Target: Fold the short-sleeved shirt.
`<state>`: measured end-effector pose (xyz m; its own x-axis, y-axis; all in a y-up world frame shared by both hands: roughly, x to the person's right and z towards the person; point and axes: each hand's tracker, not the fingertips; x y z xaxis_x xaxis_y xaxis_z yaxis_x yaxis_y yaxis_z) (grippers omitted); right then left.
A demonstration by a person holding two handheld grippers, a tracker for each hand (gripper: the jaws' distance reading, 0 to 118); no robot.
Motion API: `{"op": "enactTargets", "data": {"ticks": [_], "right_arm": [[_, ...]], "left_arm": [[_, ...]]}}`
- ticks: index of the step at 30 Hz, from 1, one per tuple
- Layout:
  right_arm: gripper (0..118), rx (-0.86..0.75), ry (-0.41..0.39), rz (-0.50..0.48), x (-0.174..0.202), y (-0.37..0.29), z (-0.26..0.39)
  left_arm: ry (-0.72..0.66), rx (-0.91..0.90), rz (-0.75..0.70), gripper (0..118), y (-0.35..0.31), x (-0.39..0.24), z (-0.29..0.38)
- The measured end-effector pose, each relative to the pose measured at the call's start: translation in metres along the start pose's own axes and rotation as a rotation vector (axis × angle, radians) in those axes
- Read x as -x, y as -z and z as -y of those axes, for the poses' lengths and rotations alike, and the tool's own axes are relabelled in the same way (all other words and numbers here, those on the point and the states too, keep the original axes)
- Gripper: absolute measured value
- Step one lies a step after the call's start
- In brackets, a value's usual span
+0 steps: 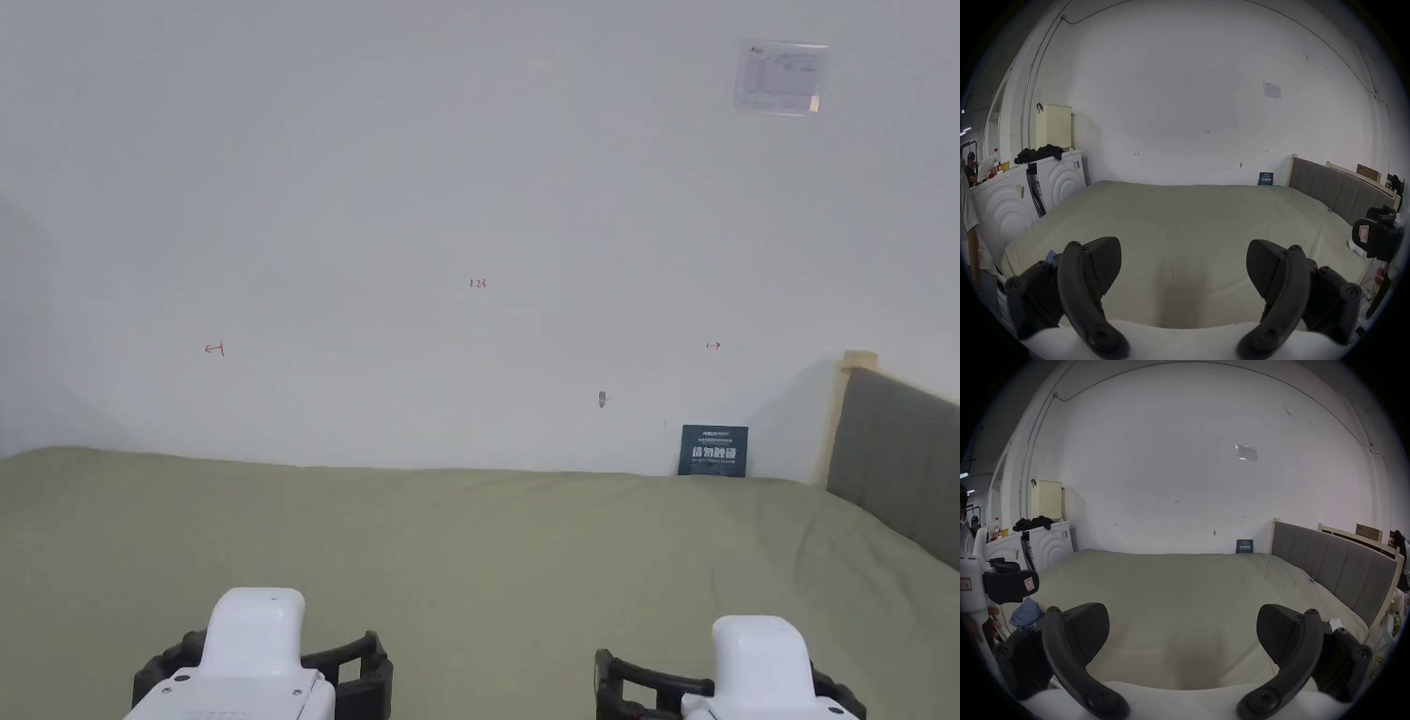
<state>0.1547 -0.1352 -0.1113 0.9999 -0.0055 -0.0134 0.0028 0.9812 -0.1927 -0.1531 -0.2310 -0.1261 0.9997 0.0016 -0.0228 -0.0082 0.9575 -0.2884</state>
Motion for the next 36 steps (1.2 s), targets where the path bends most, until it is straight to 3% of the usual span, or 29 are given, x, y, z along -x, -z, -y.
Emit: {"op": "enactTargets", "data": {"ticks": [2,5,8,15,19,24,31,36], "right_arm": [[118,-0.018,0.0,0.006,0.002,0.003,-0.01],[118,0.047,0.058,0.126,0.007,0.003,-0.021],[118,0.153,0.085,0.075,0.003,0.005,-0.027],[118,0.16,0.117,0.066,0.0,0.009,-0.023],[118,0.161,0.109,0.122,-0.004,0.012,-0.021],[118,0.128,0.144,0.085,-0.008,0.005,-0.026],[118,0.074,0.122,0.14,-0.009,0.005,-0.027],[118,0.095,0.058,0.153,-0.004,0.01,-0.027]], "left_arm": [[0.022,-0.004,-0.004,107,-0.002,0.001,-0.005],[0.022,-0.003,-0.026,107,-0.006,0.003,-0.01],[-0.023,-0.005,-0.033,108,-0.005,0.006,-0.012],[-0.069,0.014,-0.012,108,-0.004,0.003,-0.015],[-0.03,0.012,-0.023,108,-0.007,0.004,-0.012],[-0.045,0.025,-0.038,108,-0.007,0.008,-0.009],[-0.016,0.015,-0.058,108,-0.01,0.015,-0.009],[-0.004,0.006,-0.049,108,-0.01,0.015,-0.009]]}}
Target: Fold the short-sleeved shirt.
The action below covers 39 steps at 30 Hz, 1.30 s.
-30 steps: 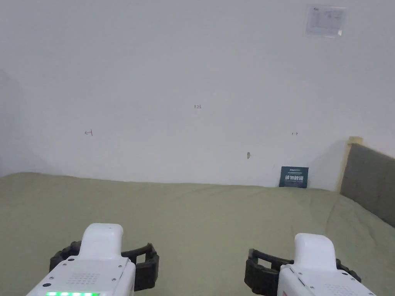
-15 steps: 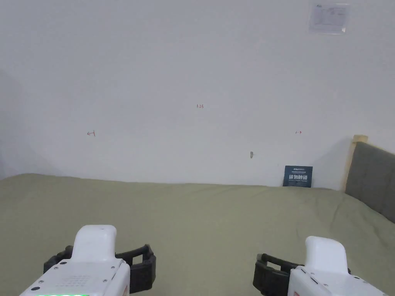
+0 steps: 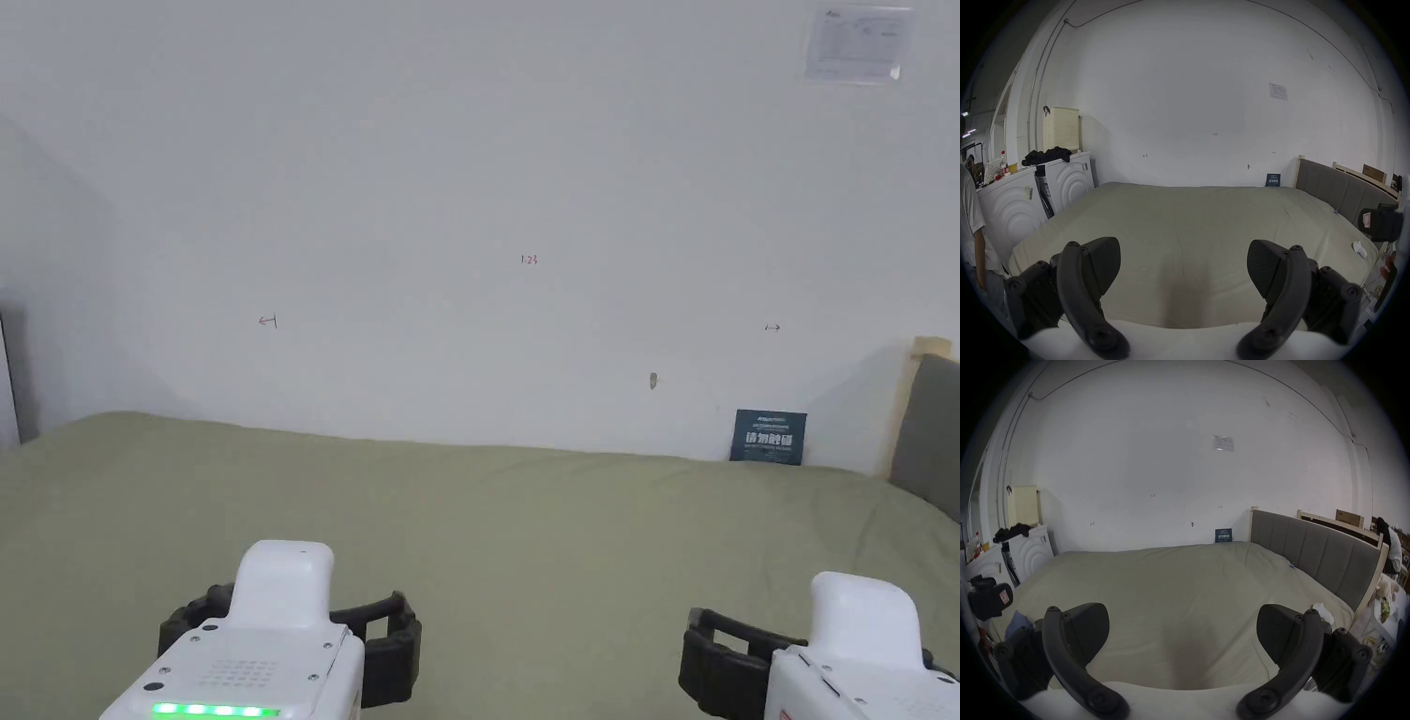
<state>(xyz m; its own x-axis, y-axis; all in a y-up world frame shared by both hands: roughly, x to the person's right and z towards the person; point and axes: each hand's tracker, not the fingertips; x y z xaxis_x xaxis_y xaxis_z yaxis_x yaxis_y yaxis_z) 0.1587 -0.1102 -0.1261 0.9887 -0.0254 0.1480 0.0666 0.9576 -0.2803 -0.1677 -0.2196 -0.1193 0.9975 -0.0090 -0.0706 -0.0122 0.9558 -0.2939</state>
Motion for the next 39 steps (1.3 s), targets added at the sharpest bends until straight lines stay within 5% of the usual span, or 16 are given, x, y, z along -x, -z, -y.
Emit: {"op": "enactTargets", "data": {"ticks": [14,22,39], "right_arm": [[118,-0.074,-0.025,-0.042,0.012,-0.005,-0.005],[118,-0.023,0.039,-0.028,0.004,0.007,-0.006],[118,-0.029,-0.003,-0.019,0.007,0.009,-0.009]], "left_arm": [[0.041,-0.029,-0.001,108,0.003,-0.001,-0.005],[0.043,-0.017,0.003,108,0.008,0.001,-0.004],[0.029,-0.005,0.016,108,0.01,-0.001,-0.005]]}}
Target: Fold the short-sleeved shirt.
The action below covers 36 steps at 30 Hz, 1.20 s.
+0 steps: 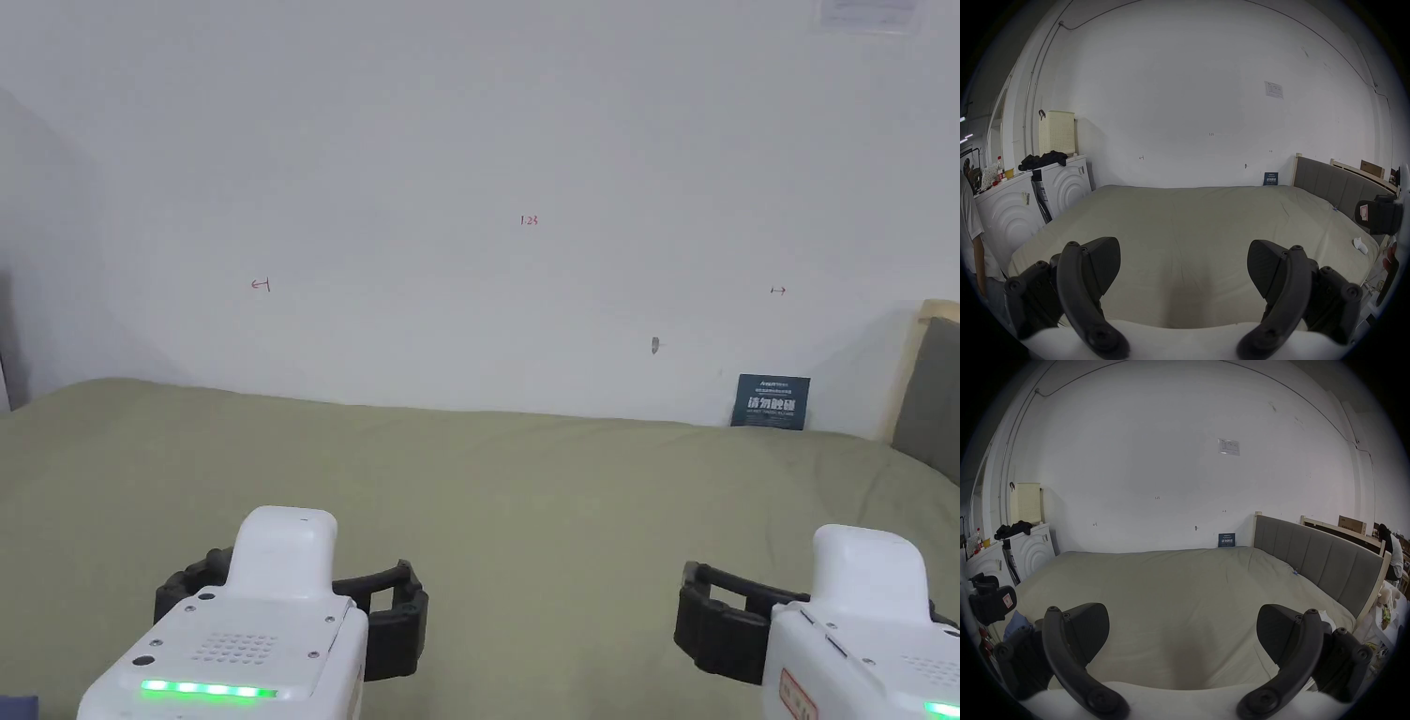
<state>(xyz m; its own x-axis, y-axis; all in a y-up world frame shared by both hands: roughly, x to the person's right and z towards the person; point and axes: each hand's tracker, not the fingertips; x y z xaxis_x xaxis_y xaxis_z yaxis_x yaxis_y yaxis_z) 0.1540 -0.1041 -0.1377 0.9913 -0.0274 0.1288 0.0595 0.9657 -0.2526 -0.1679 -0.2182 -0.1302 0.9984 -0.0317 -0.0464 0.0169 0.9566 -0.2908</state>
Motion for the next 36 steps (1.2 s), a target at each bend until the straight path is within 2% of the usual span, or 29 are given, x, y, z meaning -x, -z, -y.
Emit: {"op": "enactTargets", "data": {"ticks": [7,12,14,18,20,24,30,36], "right_arm": [[118,0.004,0.016,-0.008,-0.004,0.0,-0.003],[118,0.045,-0.049,0.099,0.003,0.006,-0.005],[118,0.04,-0.033,0.083,0.001,0.007,-0.005],[118,0.055,0.09,-0.032,-0.008,0.004,-0.011],[118,0.065,0.115,-0.072,-0.011,0.003,-0.014],[118,0.032,0.057,-0.007,-0.008,0.001,-0.016],[118,0.056,0.077,-0.021,-0.01,0.001,-0.016],[118,0.063,0.056,-0.012,-0.008,0.001,-0.013]], "left_arm": [[-0.009,-0.006,0.007,108,0.0,0.0,-0.005],[-0.017,-0.005,0.007,108,0.0,0.002,-0.007],[-0.015,0.002,0.002,108,0.0,0.003,-0.007],[-0.02,0.002,0.001,108,-0.001,0.004,-0.007],[-0.024,0.0,0.005,108,-0.001,0.005,-0.008],[-0.023,-0.007,0.004,108,-0.002,0.006,-0.01],[-0.029,-0.007,0.004,108,-0.003,0.006,-0.012],[-0.024,-0.003,0.004,108,-0.004,0.006,-0.01]]}}
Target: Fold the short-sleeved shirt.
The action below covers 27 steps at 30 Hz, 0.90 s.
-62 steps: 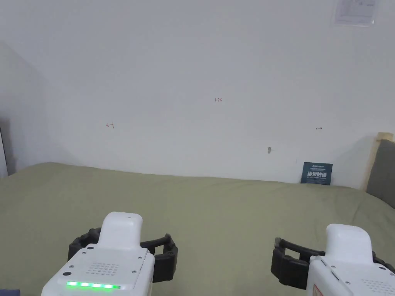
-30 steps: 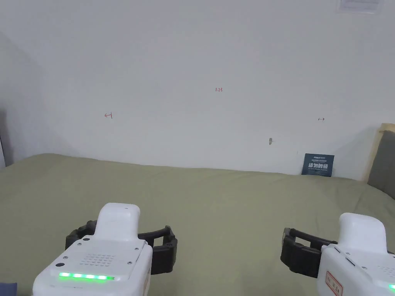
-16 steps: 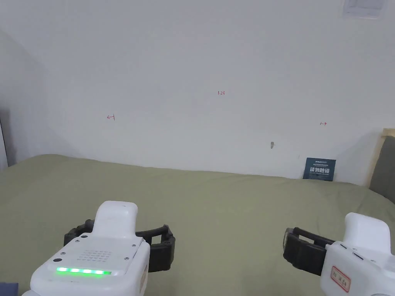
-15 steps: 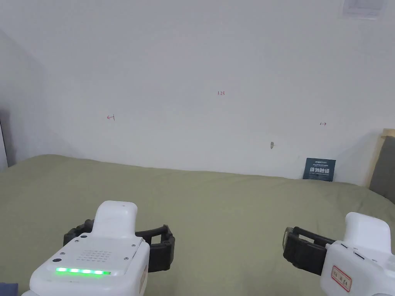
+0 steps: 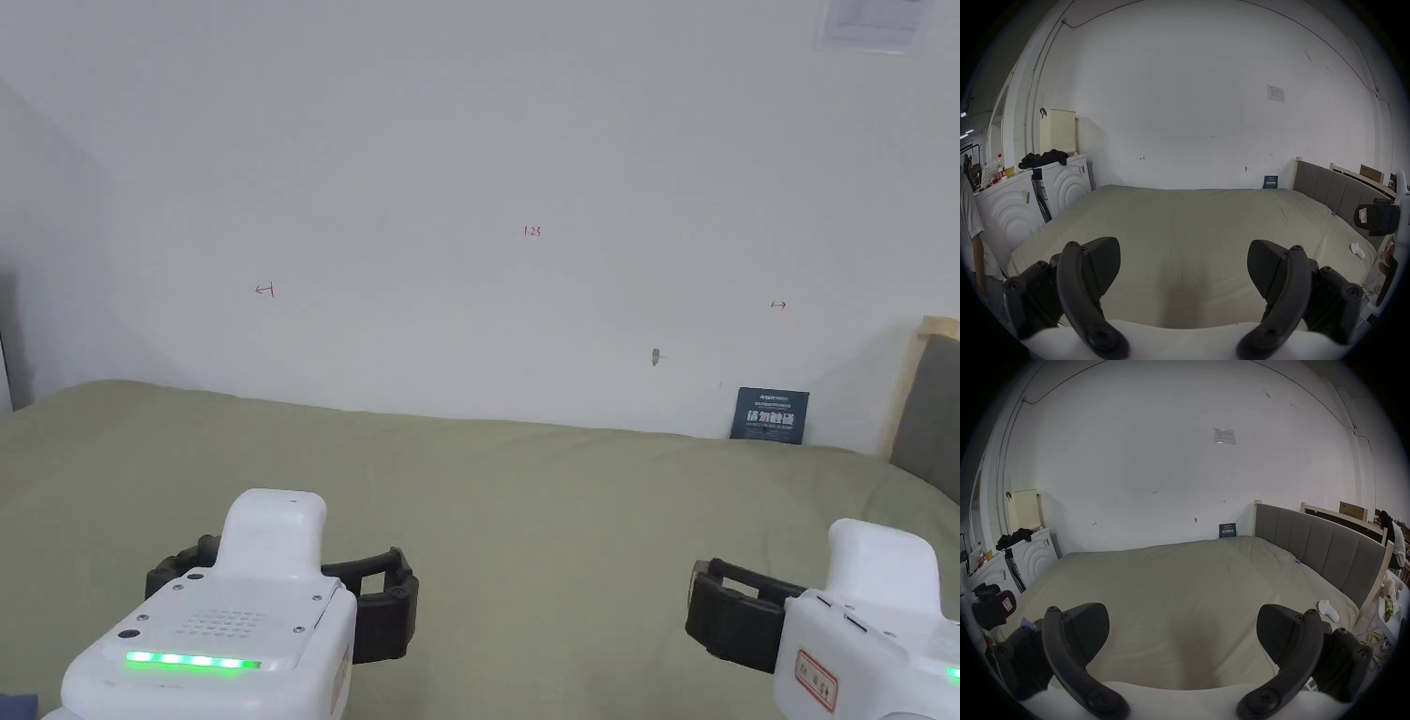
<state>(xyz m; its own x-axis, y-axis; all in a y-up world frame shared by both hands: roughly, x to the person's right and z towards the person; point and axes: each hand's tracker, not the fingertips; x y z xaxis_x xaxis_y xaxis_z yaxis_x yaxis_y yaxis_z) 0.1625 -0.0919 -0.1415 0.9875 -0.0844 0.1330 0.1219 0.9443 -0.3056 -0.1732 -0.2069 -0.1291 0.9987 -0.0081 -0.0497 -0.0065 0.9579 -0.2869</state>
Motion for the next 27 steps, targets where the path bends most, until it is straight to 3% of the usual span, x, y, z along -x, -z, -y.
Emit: {"op": "enactTargets", "data": {"ticks": [27], "right_arm": [[118,0.036,0.014,0.024,0.0011,-0.0004,0.0019]], "left_arm": [[-0.004,0.018,-0.001,108,-0.0026,-0.0017,0.0052]]}}
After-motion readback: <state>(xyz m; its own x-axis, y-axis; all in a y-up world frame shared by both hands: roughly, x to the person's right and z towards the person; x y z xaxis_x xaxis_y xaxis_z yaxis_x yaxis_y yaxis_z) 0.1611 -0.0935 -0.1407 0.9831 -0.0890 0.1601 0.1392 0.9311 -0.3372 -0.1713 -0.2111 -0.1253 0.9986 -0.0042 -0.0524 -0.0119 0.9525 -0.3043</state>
